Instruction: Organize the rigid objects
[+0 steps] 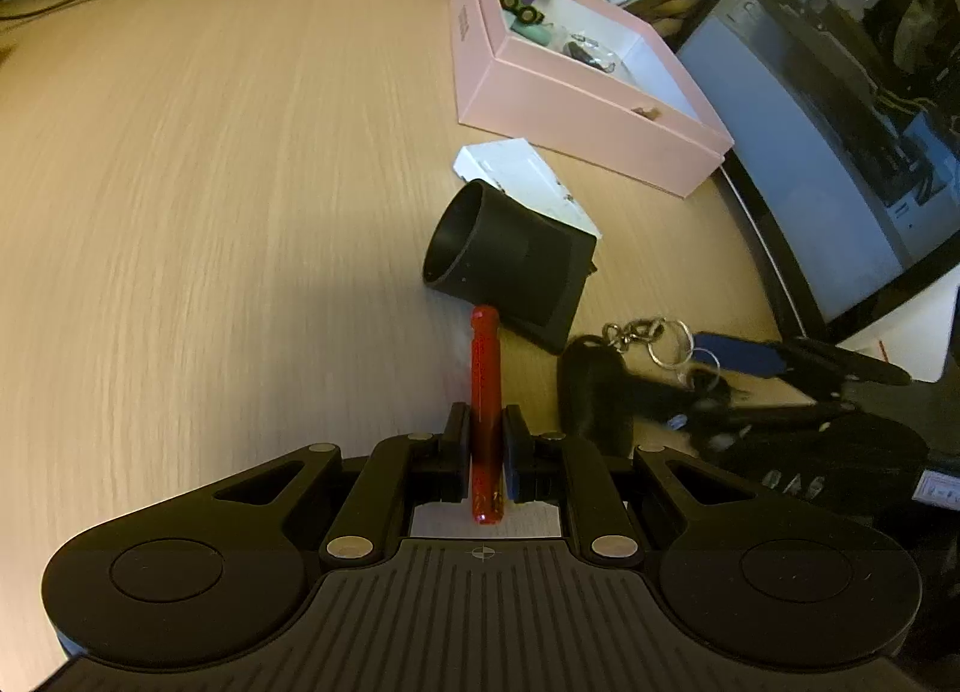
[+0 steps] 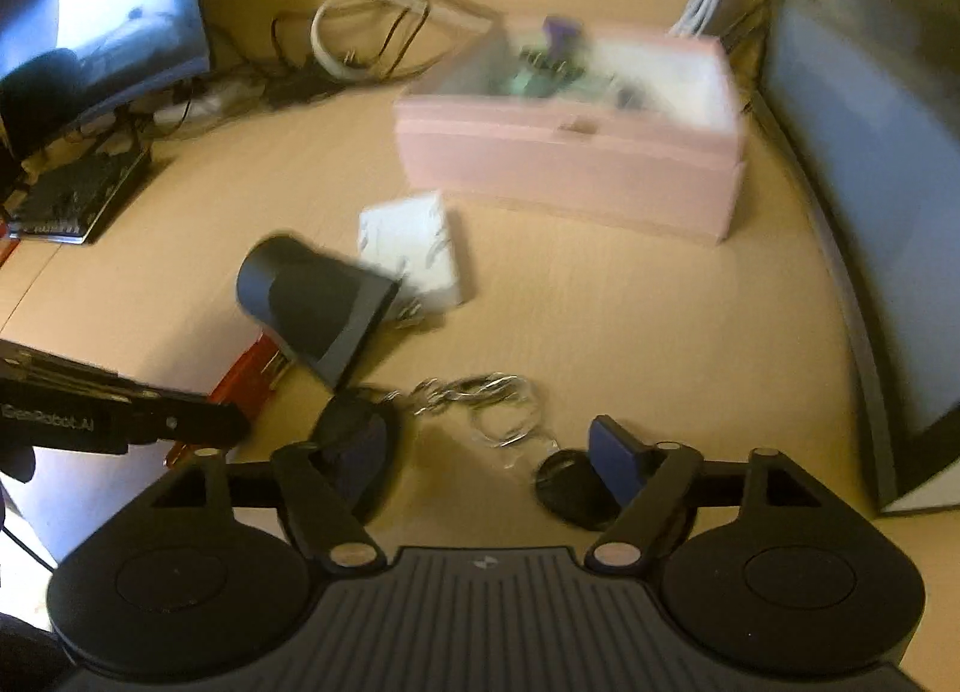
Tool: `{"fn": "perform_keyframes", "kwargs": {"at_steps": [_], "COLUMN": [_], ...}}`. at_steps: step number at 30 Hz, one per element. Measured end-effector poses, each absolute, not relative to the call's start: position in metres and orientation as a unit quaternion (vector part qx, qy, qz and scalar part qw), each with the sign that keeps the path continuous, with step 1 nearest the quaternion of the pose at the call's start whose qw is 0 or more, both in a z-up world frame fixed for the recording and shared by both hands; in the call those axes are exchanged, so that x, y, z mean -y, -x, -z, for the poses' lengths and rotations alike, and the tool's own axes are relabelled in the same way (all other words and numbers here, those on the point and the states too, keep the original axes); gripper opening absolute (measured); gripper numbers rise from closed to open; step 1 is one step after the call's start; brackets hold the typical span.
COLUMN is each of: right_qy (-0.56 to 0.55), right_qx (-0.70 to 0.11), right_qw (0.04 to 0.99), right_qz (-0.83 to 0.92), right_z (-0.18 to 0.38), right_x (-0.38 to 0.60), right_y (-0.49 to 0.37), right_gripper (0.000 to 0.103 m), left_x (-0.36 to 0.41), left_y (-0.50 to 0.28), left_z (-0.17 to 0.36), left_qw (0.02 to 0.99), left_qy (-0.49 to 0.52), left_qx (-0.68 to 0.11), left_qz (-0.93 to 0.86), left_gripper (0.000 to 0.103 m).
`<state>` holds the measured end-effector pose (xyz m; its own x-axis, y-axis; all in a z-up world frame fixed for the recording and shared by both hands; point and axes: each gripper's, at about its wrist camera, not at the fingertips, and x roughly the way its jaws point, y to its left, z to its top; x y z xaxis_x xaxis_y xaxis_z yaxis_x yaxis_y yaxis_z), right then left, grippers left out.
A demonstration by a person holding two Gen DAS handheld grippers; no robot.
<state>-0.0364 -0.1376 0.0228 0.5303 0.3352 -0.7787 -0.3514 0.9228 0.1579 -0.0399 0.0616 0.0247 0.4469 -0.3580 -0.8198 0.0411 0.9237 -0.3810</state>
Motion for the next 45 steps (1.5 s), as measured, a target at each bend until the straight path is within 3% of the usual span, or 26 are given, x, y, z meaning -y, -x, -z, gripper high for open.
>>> {"fn": "perform_keyframes", "kwargs": {"at_steps": [7, 10, 12, 15, 24, 34, 37, 38, 40, 43, 45], "right_qy": [0.106, 0.094, 0.099, 0.106, 0.134, 0.135, 0.138, 0.138, 0.124, 0.09, 0.069], "right_qx": [-0.422, -0.418, -0.413, -0.414, -0.385, -0.367, -0.385, -0.384, -0.381, -0.385, -0.392], "right_qw": [0.868, 0.872, 0.876, 0.875, 0.89, 0.901, 0.896, 0.898, 0.902, 0.905, 0.902], "right_qz": [-0.24, -0.237, -0.229, -0.227, -0.206, -0.189, -0.171, -0.164, -0.161, -0.159, -0.165], "right_z": [-0.017, -0.019, -0.022, -0.027, -0.044, -0.049, -0.033, -0.028, -0.022, -0.018, -0.021], "right_x": [0.089, 0.092, 0.097, 0.107, 0.122, 0.133, 0.132, 0.133, 0.136, 0.141, 0.142], "right_y": [0.05, 0.051, 0.053, 0.053, 0.065, 0.057, 0.05, 0.048, 0.041, 0.023, 0.014], "right_gripper": [0.085, 0.08, 0.054, 0.031, 0.01, 0.011, 0.025, 0.035, 0.04, 0.041, 0.026], "left_x": [-0.059, -0.061, -0.062, -0.063, -0.064, -0.061, -0.059, -0.059, -0.059, -0.058, -0.058], "left_y": [0.041, 0.043, 0.045, 0.045, 0.045, 0.052, 0.054, 0.054, 0.054, 0.053, 0.053], "left_z": [-0.025, -0.025, -0.025, -0.025, -0.025, -0.026, -0.026, -0.026, -0.025, -0.025, -0.024], "left_qw": [0.838, 0.838, 0.837, 0.837, 0.836, 0.833, 0.833, 0.833, 0.833, 0.833, 0.834], "left_qy": [0.151, 0.154, 0.158, 0.161, 0.156, 0.146, 0.144, 0.144, 0.146, 0.148, 0.147], "left_qx": [-0.512, -0.511, -0.511, -0.511, -0.513, -0.518, -0.519, -0.518, -0.518, -0.518, -0.516], "left_qz": [0.116, 0.116, 0.116, 0.115, 0.117, 0.128, 0.129, 0.128, 0.127, 0.127, 0.127], "left_gripper": [0.014, 0.014, 0.014, 0.014, 0.013, 0.013, 0.013, 0.013, 0.013, 0.013, 0.013]}}
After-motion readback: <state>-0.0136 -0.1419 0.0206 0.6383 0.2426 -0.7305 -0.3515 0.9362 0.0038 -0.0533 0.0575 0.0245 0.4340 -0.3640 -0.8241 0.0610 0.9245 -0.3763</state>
